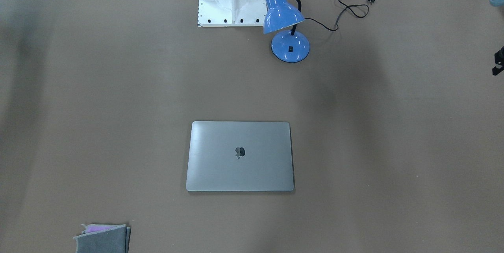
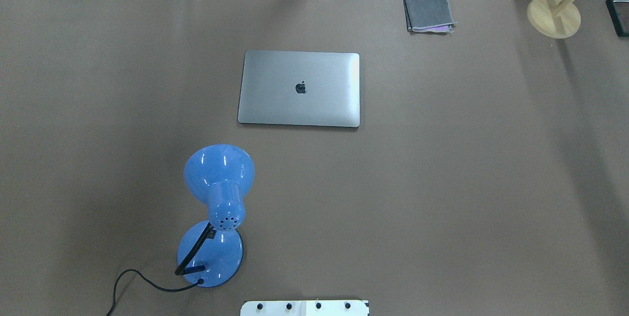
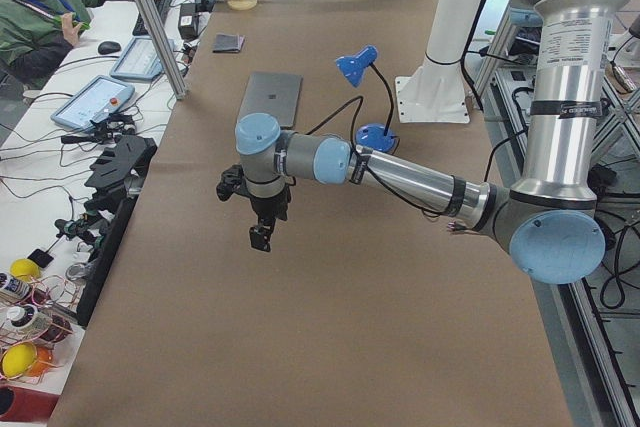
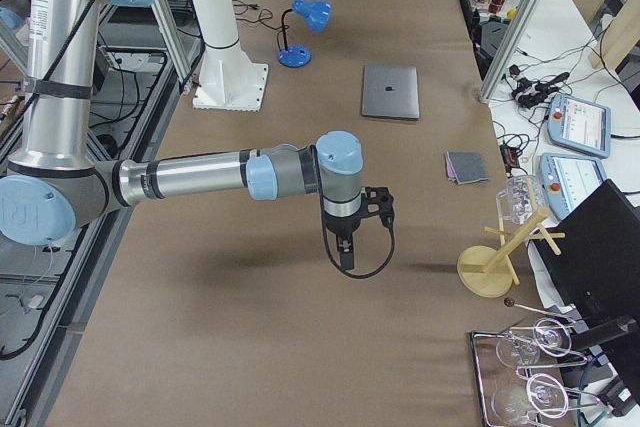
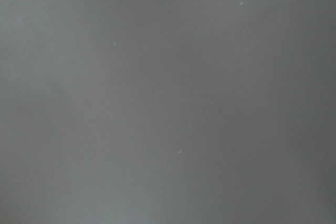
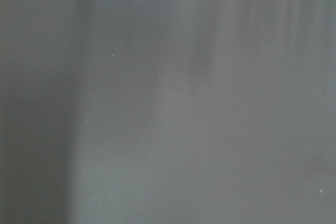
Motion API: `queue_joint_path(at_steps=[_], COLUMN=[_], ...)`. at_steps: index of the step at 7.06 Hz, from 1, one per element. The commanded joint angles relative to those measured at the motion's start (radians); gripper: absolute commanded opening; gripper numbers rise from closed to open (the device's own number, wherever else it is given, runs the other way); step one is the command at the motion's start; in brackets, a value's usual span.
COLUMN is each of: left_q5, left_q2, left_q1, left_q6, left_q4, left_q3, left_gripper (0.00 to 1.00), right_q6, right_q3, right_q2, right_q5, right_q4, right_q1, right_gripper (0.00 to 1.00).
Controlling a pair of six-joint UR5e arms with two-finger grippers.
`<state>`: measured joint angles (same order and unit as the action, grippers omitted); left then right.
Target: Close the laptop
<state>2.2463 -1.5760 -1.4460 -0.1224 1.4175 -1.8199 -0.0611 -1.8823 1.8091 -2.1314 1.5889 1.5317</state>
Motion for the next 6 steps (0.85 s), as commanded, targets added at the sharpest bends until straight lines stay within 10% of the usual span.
queue_joint_path(at_steps=[1,6], left_q5=[0.033,0.085], left_q2=[0.037,0.033], left_q1=[-0.030,-0.028], left_q6=[0.006,0.003], left_q4=[0.008,0.014], left_q3=[0.028,0.016], left_gripper=[0.99,0.99], right_q6=[-0.020,-0.023], right_q3=[-0.006,-0.015], right_q2=[0.024,0.039], right_q5=[-0.074,-0.143], right_q4=[0.014,0.011], right_q1=[0.015,0.015], right_gripper=[1.00,1.00])
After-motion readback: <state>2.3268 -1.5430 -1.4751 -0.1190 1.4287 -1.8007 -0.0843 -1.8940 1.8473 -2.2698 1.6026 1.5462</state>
